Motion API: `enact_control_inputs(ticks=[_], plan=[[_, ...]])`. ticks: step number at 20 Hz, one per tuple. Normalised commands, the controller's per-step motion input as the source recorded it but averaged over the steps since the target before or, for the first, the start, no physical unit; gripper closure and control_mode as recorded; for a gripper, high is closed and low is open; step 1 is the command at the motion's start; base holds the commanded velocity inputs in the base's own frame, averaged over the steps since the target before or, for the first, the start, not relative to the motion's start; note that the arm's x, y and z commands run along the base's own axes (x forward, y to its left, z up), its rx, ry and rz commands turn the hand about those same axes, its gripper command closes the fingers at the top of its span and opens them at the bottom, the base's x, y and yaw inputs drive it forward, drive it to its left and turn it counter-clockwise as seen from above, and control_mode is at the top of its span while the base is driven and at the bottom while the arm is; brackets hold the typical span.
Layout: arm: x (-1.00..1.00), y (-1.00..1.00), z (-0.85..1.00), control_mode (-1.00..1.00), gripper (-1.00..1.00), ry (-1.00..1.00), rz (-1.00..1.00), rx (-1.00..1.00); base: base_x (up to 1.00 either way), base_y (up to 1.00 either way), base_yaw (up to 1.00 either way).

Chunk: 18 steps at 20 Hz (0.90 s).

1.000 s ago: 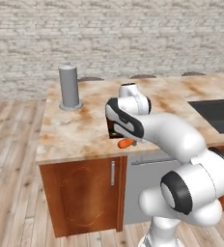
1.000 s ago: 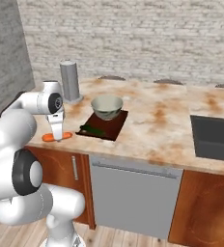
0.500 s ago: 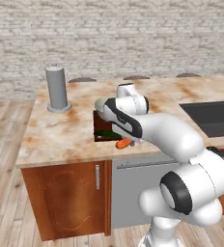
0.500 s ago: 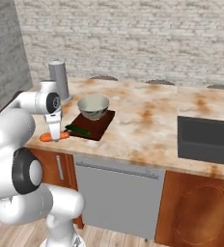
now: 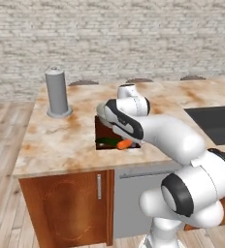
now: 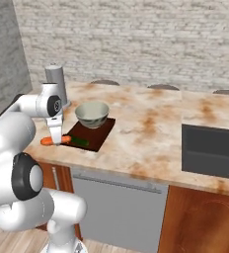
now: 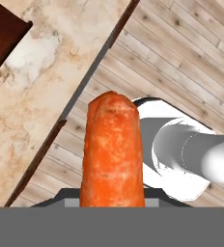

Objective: Place the two vegetables and bowl onto the tray for setting up a vegetable dip station.

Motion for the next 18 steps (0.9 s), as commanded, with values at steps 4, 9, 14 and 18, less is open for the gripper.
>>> enact_control_inputs(ticks=[4, 9, 14, 18], plan=[[0.00, 0.00, 0.00, 1.00, 1.00, 0.00, 0.00, 0.00, 0.38, -0.09, 0.04], [0.00, 0.00, 0.00, 1.00, 1.00, 0.00, 0.00, 0.00, 0.42, -0.08, 0.05], [0.00, 0.00, 0.00, 1.00, 1.00, 0.00, 0.00, 0.00, 0.41, -0.11, 0.05], [0.00, 0.00, 0.00, 1.00, 1.00, 0.00, 0.00, 0.00, 0.38, -0.13, 0.03]])
